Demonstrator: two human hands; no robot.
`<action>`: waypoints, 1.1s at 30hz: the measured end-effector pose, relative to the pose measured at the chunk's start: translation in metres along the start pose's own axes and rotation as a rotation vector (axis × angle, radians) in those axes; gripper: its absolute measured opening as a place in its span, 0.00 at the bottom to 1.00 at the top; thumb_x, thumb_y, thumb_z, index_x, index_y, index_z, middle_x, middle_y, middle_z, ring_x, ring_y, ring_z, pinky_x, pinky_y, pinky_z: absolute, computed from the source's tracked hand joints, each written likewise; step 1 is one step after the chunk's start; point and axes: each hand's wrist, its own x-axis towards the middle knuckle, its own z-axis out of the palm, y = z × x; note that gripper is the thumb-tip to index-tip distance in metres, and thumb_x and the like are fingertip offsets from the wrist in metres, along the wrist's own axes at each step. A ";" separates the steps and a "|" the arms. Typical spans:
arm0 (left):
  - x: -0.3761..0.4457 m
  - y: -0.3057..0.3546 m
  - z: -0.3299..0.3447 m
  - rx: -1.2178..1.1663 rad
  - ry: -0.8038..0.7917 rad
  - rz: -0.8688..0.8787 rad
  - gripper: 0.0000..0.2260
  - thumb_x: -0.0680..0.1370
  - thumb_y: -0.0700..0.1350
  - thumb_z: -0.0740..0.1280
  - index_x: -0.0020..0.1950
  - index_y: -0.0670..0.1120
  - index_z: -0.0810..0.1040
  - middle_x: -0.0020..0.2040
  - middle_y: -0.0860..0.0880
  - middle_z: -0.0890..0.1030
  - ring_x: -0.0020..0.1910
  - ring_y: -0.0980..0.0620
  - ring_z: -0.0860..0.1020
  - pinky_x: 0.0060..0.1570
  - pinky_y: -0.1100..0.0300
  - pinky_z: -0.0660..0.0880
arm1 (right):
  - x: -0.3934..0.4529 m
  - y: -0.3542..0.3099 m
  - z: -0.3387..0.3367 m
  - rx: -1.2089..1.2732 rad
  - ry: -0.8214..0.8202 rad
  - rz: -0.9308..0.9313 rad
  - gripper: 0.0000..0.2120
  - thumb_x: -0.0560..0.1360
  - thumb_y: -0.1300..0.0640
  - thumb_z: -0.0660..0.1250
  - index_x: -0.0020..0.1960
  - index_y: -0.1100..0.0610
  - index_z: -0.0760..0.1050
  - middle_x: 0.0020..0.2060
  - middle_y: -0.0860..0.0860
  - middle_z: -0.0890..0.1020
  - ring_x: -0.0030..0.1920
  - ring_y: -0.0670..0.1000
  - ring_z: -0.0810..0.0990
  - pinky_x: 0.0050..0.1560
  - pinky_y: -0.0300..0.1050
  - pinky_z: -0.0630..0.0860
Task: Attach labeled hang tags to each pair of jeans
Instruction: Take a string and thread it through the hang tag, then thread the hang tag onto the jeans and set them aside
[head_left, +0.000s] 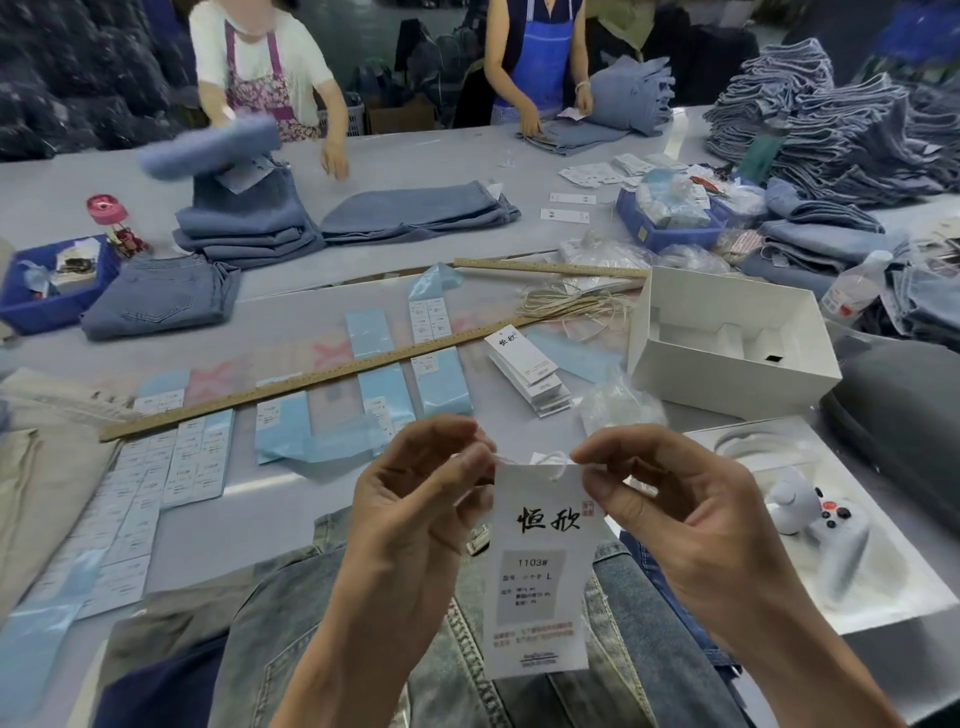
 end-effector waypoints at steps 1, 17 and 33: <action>0.000 0.002 -0.002 -0.010 0.018 0.007 0.16 0.63 0.42 0.84 0.47 0.45 0.85 0.43 0.45 0.84 0.40 0.52 0.83 0.38 0.62 0.80 | -0.001 0.000 0.000 0.003 0.007 0.009 0.09 0.72 0.62 0.71 0.50 0.51 0.85 0.43 0.54 0.84 0.46 0.48 0.83 0.47 0.36 0.80; 0.001 0.026 0.026 0.389 0.019 0.276 0.08 0.71 0.39 0.77 0.48 0.46 0.82 0.44 0.44 0.84 0.43 0.41 0.85 0.43 0.55 0.80 | -0.012 -0.015 -0.013 -0.100 -0.114 0.068 0.13 0.75 0.58 0.68 0.55 0.47 0.84 0.49 0.53 0.85 0.53 0.57 0.83 0.55 0.50 0.82; 0.033 0.052 0.137 1.224 -0.492 0.840 0.04 0.77 0.39 0.74 0.51 0.43 0.84 0.41 0.55 0.86 0.42 0.60 0.84 0.40 0.67 0.78 | 0.002 -0.070 -0.037 -0.124 0.343 -0.409 0.07 0.76 0.52 0.74 0.53 0.46 0.81 0.47 0.48 0.87 0.43 0.53 0.87 0.46 0.41 0.82</action>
